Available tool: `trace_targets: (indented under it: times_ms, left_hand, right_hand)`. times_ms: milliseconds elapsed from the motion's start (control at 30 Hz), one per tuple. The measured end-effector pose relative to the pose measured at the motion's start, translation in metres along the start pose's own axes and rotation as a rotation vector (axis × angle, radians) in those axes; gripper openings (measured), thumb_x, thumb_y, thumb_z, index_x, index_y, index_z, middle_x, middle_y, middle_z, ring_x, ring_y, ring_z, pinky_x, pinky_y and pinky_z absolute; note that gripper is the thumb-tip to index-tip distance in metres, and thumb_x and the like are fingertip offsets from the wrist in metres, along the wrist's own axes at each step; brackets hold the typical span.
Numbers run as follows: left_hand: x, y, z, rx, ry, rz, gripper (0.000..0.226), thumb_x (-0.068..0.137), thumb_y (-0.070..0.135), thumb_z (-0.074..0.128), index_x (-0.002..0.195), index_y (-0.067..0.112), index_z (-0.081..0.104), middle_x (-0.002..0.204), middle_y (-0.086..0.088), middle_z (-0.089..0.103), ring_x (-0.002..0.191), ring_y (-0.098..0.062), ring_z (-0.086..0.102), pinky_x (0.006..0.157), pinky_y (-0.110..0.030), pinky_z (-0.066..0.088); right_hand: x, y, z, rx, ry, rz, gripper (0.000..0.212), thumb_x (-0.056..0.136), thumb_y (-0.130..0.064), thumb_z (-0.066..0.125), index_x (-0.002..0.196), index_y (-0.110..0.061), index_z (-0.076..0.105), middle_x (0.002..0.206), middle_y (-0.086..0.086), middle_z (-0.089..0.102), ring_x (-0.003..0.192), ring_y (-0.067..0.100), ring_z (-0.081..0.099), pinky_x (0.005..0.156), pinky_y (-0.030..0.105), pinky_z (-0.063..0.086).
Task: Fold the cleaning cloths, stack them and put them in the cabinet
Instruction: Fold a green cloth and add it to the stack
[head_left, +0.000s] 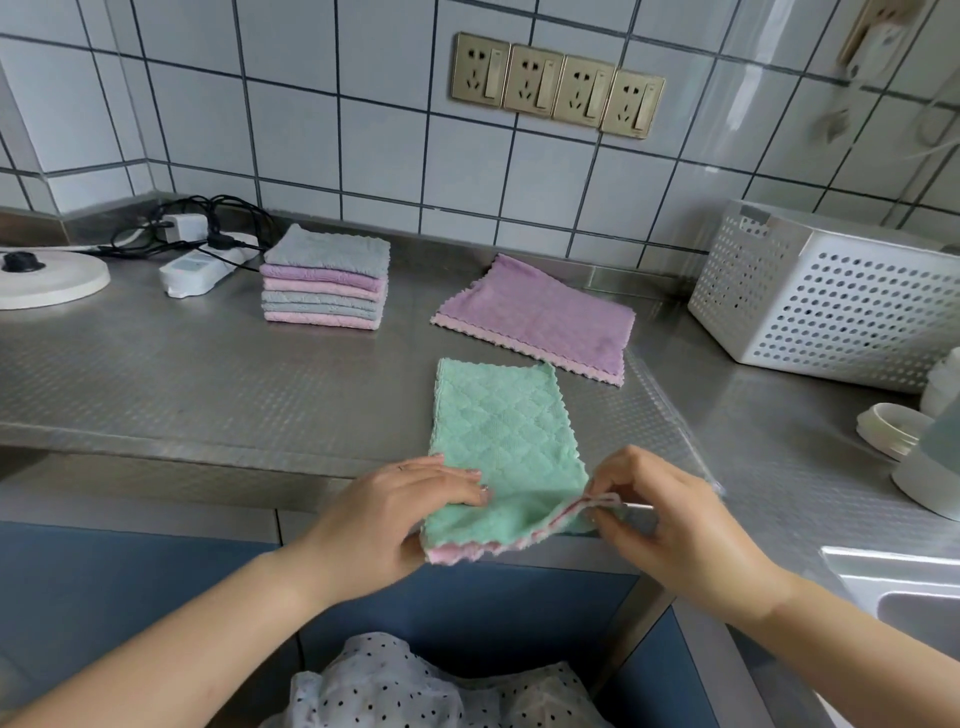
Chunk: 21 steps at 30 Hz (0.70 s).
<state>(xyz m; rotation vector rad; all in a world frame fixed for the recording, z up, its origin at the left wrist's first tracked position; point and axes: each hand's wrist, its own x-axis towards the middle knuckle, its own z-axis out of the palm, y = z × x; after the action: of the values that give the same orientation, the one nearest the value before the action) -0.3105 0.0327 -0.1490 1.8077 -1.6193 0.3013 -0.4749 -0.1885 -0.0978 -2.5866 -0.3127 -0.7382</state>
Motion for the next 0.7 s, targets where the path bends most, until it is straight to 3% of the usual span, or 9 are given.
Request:
trace_targets:
  times_ms: [100,167,233,300,367,433,533,600,700]
  left_hand:
    - [0.017,0.006,-0.011,-0.192,0.084,-0.291,0.015,0.089,0.039,0.054,0.100,0.035,0.064,0.069,0.013,0.066,0.058,-0.010,0.058,0.057,-0.026,0.048]
    - [0.033,0.005,-0.012,-0.250,0.098,-0.415,0.022,0.093,0.033,0.051,0.106,0.050,0.057,0.052,0.016,0.048,0.049,-0.005,0.040,0.052,-0.017,0.035]
    - [0.050,-0.001,-0.014,-0.363,0.136,-0.486,0.036,0.094,0.031,0.050,0.120,0.056,0.044,0.083,0.022,0.055,0.073,0.001,0.049,0.077,-0.017,0.043]
    - [0.064,-0.010,-0.015,-0.453,0.211,-0.589,0.055,0.094,0.028,0.052,0.139,0.047,0.027,0.122,0.001,0.060,0.107,-0.009,0.057,0.097,-0.031,0.045]
    - [0.075,-0.018,-0.015,-0.446,0.223,-0.644,0.071,0.094,0.026,0.052,0.145,0.047,0.007,0.085,-0.005,0.061,0.073,-0.012,0.056,0.067,-0.023,0.044]
    - [0.084,-0.028,-0.017,-0.486,0.178,-0.668,0.074,0.094,0.024,0.052,0.141,0.054,0.002,0.082,0.002,0.060,0.067,-0.007,0.051,0.065,-0.017,0.037]
    - [0.094,-0.039,-0.019,-0.594,0.083,-0.716,0.058,0.095,0.014,0.051,0.142,0.041,0.028,0.129,0.009,0.054,0.122,-0.004,0.049,0.096,-0.015,0.034]
    - [0.099,-0.049,-0.020,-0.515,0.014,-0.742,0.040,0.095,0.012,0.052,0.131,0.029,0.051,0.133,0.013,0.050,0.127,-0.002,0.043,0.101,-0.015,0.031]
    - [0.102,-0.059,-0.019,-0.415,-0.056,-0.806,0.034,0.092,0.018,0.057,0.126,0.024,0.058,0.135,0.012,0.051,0.125,-0.001,0.043,0.103,-0.017,0.030]
  right_hand:
    - [0.015,0.004,0.001,0.072,0.110,0.150,0.022,0.086,-0.018,0.064,0.091,-0.036,0.051,0.086,-0.011,0.060,0.069,0.011,0.059,0.063,0.029,0.052]
    - [0.033,0.008,0.003,0.117,0.187,0.259,0.029,0.086,-0.010,0.066,0.087,-0.035,0.051,0.074,-0.016,0.059,0.054,0.007,0.049,0.055,0.015,0.042]
    - [0.059,0.018,0.007,0.143,0.239,0.358,0.028,0.087,-0.010,0.063,0.086,-0.035,0.050,0.070,-0.021,0.056,0.049,0.006,0.042,0.050,0.011,0.034]
    - [0.083,0.031,0.011,0.144,0.246,0.456,0.019,0.089,-0.012,0.061,0.090,-0.029,0.053,0.078,-0.019,0.056,0.050,0.006,0.042,0.050,0.013,0.035]
    - [0.102,0.046,0.016,0.108,0.202,0.563,0.008,0.091,-0.015,0.059,0.094,-0.023,0.056,0.082,-0.018,0.053,0.057,0.003,0.047,0.051,0.013,0.038]
    - [0.117,0.065,0.020,0.054,0.159,0.650,0.005,0.092,-0.018,0.057,0.095,-0.021,0.058,0.089,-0.015,0.054,0.068,0.001,0.050,0.053,0.009,0.037]
    - [0.130,0.089,0.027,0.012,0.103,0.731,0.007,0.092,-0.017,0.056,0.095,-0.021,0.060,0.102,-0.005,0.062,0.079,0.009,0.052,0.059,0.015,0.039]
    - [0.136,0.101,0.033,0.007,0.067,0.755,0.010,0.091,-0.015,0.056,0.091,-0.024,0.061,0.105,-0.003,0.066,0.082,0.014,0.057,0.066,0.023,0.044]
    - [0.141,0.107,0.039,-0.014,-0.001,0.764,0.016,0.091,-0.012,0.055,0.091,-0.024,0.065,0.098,0.000,0.070,0.089,0.024,0.065,0.078,0.034,0.052]
